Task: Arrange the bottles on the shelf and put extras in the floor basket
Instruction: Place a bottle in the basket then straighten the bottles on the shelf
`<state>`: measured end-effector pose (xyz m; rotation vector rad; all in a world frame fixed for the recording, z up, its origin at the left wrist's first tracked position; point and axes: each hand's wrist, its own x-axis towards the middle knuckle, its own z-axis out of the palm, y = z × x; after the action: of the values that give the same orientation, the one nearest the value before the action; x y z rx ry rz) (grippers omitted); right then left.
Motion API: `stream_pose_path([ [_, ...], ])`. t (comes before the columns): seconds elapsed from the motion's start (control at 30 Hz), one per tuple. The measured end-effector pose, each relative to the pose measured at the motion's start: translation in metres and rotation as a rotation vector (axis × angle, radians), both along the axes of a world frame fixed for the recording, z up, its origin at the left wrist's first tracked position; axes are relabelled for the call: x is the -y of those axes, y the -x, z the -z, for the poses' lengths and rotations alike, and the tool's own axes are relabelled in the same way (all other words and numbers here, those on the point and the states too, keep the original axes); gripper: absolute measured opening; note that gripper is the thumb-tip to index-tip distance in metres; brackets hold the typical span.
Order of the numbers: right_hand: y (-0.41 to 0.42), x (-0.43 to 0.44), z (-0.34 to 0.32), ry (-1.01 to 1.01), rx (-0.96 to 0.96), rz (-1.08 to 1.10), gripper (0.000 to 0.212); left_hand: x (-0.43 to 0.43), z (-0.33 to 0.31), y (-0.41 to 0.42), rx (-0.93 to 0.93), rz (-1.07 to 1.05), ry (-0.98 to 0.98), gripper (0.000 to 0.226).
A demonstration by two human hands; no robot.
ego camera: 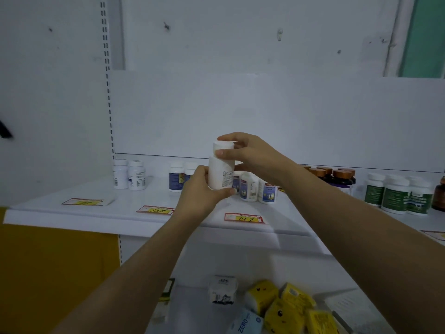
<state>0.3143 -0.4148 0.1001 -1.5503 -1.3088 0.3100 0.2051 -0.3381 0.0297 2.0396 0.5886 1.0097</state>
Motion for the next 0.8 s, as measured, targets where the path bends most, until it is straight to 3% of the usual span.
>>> stream_pose_path([
  [0.2,0.052,-0.052,-0.009,0.006,0.024,-0.173,0.039,-0.032,-0.006,0.062,-0.024,-0.194,-0.051,0.061],
  [0.33,0.117,-0.101,-0.008,0.032,0.16,-0.296,0.037,-0.06,-0.004,0.128,-0.096,-0.374,-0.055,0.063],
  [0.47,0.195,-0.153,0.006,0.008,0.373,-0.362,0.033,-0.094,0.008,0.208,-0.275,-0.576,-0.07,0.066],
  [0.8,0.386,-0.263,0.049,-0.068,0.36,-0.594,0.04,-0.167,0.051,0.399,-0.739,-1.031,-0.037,0.064],
])
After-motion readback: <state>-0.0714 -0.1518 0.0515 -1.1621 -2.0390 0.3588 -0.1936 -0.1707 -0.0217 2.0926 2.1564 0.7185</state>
